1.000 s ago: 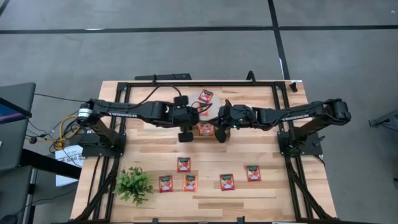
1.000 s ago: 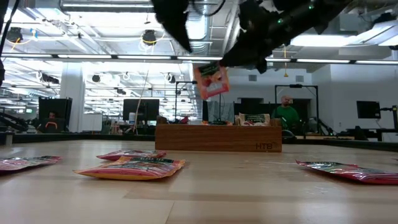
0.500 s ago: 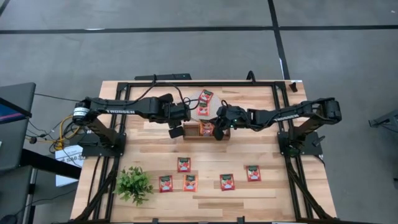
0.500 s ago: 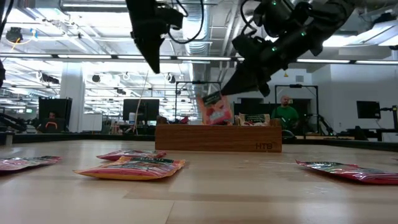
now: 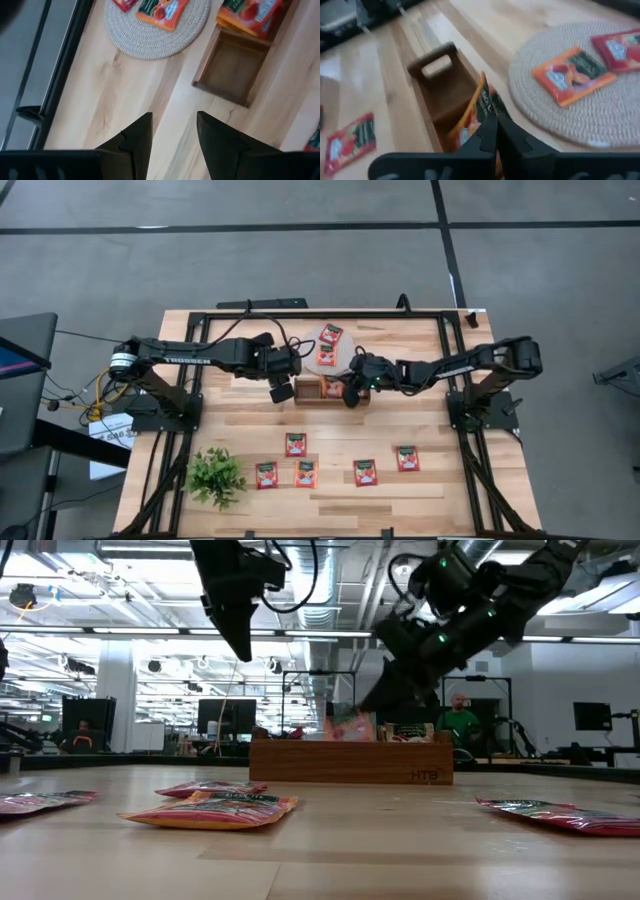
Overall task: Pick & Place Tea
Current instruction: Put the orange tea bag into the middle section of the wooden organizer
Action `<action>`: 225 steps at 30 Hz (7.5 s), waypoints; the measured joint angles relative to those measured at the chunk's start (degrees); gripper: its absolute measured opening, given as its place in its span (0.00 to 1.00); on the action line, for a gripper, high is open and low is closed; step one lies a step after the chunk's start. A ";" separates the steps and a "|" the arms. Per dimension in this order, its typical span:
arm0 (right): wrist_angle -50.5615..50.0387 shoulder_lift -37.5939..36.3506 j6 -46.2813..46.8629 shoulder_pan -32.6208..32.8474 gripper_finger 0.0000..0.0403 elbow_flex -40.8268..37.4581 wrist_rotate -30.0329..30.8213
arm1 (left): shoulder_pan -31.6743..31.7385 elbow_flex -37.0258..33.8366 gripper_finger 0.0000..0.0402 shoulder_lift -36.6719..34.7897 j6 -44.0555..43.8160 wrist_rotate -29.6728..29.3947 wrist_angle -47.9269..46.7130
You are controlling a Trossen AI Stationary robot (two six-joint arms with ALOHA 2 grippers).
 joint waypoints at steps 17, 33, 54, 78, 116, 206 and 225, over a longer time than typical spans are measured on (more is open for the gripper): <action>3.16 4.11 -1.59 0.52 0.00 0.24 -0.01 | -0.01 0.00 0.37 0.07 1.34 0.43 1.60; 2.26 4.09 -3.10 -0.27 0.00 0.24 -4.98 | -0.01 0.00 0.37 0.11 3.06 0.46 3.33; -1.44 4.07 -3.67 -1.38 0.14 1.68 -8.03 | -0.02 0.00 0.37 0.13 4.23 0.47 4.77; -19.68 4.07 -5.21 1.43 0.24 11.79 -7.81 | -0.02 0.02 0.37 0.13 4.39 0.52 4.75; -43.47 -7.82 -10.61 12.30 0.24 16.21 -18.29 | -3.95 -5.32 0.37 0.13 -2.46 10.25 2.34; -37.66 -39.78 5.93 28.00 0.19 4.13 12.34 | -22.63 -0.61 0.00 26.64 -1.26 25.62 33.06; -37.99 -39.67 5.95 28.00 0.19 4.13 11.73 | -22.53 19.45 0.00 26.32 3.02 20.63 10.65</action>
